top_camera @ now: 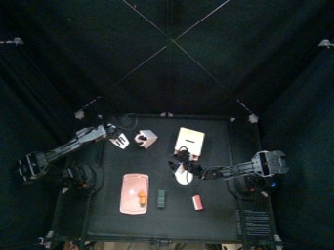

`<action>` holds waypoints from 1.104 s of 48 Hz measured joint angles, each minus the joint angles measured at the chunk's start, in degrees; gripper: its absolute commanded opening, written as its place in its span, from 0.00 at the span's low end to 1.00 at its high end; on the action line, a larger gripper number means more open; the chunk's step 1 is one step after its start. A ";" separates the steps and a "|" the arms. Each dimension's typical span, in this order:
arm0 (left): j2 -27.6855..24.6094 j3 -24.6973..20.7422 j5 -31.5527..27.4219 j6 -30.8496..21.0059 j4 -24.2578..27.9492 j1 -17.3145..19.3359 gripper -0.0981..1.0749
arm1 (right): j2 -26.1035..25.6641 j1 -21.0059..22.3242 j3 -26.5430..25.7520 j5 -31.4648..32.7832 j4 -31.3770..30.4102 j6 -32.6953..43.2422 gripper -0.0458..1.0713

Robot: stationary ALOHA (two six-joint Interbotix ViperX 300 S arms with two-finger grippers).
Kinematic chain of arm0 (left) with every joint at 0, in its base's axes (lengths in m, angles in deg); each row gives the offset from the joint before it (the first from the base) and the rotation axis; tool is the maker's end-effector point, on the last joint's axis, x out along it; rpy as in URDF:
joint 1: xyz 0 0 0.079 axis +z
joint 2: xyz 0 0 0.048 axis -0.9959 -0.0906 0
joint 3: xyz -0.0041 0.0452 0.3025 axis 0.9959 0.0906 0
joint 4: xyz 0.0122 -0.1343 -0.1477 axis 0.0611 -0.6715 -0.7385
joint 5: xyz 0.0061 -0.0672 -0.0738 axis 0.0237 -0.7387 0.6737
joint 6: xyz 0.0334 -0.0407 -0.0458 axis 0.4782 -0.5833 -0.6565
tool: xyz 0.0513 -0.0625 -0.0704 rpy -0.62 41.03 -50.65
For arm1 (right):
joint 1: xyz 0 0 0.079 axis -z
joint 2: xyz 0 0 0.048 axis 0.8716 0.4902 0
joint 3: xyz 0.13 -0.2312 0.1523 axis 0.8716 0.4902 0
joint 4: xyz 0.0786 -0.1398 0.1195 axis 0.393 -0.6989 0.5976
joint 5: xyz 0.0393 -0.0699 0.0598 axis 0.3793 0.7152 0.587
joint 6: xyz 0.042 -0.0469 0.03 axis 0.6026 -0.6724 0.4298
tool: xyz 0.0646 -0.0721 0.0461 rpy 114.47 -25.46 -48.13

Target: Grab carrot bottom

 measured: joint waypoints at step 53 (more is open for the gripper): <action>16.00 34.10 52.29 0.00 0.88 -24.61 0.82 | 8.53 -7.65 -11.87 -0.70 -9.05 -0.09 0.76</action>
